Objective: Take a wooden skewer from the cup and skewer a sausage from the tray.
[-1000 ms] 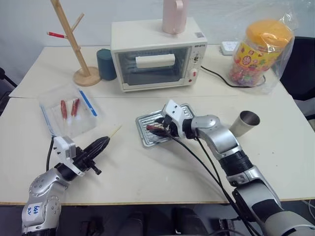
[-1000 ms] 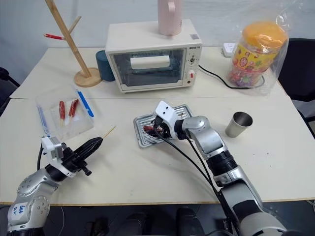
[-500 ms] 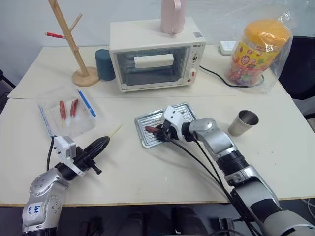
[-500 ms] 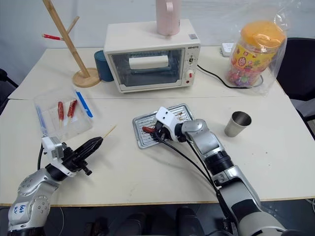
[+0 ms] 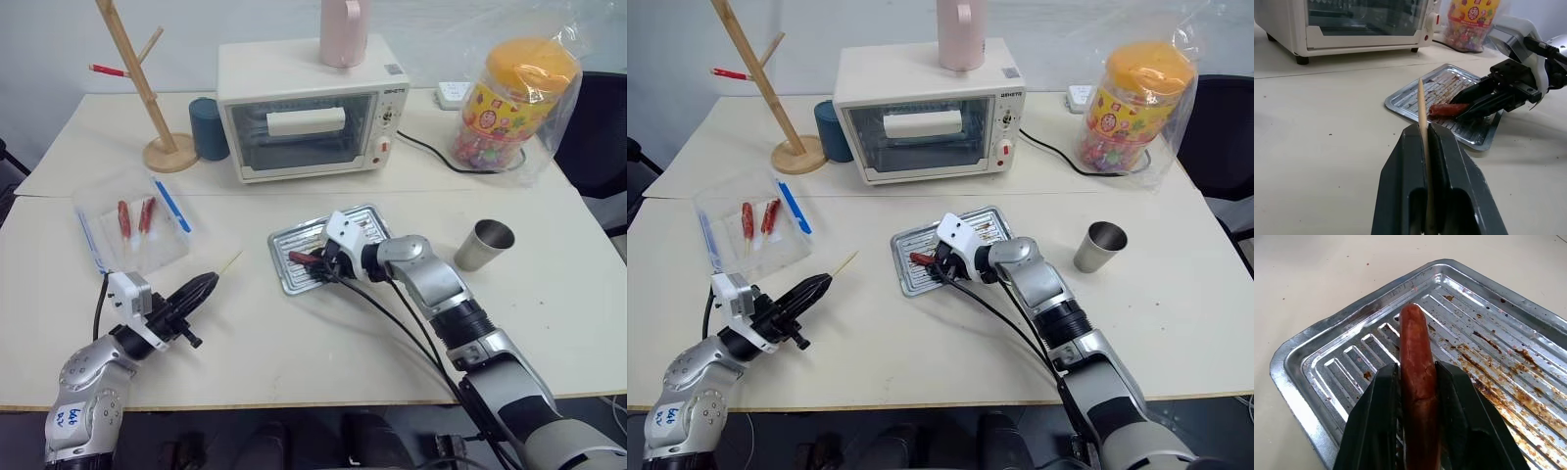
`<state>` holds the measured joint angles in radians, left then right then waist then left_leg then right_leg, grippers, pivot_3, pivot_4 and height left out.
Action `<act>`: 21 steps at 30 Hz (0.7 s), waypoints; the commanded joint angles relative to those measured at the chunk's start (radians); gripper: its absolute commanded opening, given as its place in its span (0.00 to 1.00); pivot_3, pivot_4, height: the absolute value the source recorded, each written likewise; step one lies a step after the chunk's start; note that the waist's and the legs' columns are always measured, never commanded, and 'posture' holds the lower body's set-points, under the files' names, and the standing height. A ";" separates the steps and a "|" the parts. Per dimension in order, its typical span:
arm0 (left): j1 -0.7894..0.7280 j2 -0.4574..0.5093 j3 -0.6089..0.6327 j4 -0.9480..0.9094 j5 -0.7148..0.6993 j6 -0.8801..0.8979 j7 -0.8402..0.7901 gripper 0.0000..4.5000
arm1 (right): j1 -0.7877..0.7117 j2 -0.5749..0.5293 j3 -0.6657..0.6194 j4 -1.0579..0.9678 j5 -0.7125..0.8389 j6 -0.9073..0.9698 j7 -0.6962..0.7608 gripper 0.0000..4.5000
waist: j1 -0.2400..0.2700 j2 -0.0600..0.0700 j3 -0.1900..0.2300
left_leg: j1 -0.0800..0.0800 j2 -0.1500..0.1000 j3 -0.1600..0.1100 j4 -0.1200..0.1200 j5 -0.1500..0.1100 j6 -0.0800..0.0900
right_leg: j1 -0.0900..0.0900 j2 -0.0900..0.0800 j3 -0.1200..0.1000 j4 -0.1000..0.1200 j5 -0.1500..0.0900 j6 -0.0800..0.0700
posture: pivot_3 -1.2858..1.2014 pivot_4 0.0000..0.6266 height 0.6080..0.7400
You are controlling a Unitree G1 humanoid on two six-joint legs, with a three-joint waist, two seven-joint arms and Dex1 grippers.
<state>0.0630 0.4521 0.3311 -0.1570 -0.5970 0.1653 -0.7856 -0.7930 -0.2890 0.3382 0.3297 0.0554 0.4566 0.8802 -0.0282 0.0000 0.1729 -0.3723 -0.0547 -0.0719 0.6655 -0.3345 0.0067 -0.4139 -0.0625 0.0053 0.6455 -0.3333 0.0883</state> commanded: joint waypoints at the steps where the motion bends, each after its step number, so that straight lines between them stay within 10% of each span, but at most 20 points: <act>1: -0.004 0.000 0.001 -0.019 0.001 -0.022 -0.004 0.00 | -0.006 0.004 -0.010 0.001 -0.003 -0.015 0.004 0.27 | 0.000 0.000 0.000 | 0.000 0.000 0.000 0.000 0.000 0.000 | 0.000 0.000 0.000 0.000 0.000 0.000 | 0.52 0.24 1.00; 21: -0.005 0.001 0.001 -0.019 0.002 -0.020 -0.001 0.00 | -0.001 0.006 -0.025 0.001 0.007 -0.018 0.007 0.17 | 0.000 0.000 0.000 | 0.000 0.000 0.000 0.000 0.000 0.000 | 0.000 0.000 0.000 0.000 0.000 0.000 | 0.52 0.24 1.00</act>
<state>0.0628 0.4521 0.3311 -0.1567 -0.5962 0.1646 -0.7831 -0.7930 -0.2878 0.3314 0.3444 0.0579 0.4402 0.8871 -0.0281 0.0000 0.1729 -0.3721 -0.0547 -0.0718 0.6657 -0.3345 0.0067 -0.4138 -0.0625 0.0053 0.6457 -0.3333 0.0883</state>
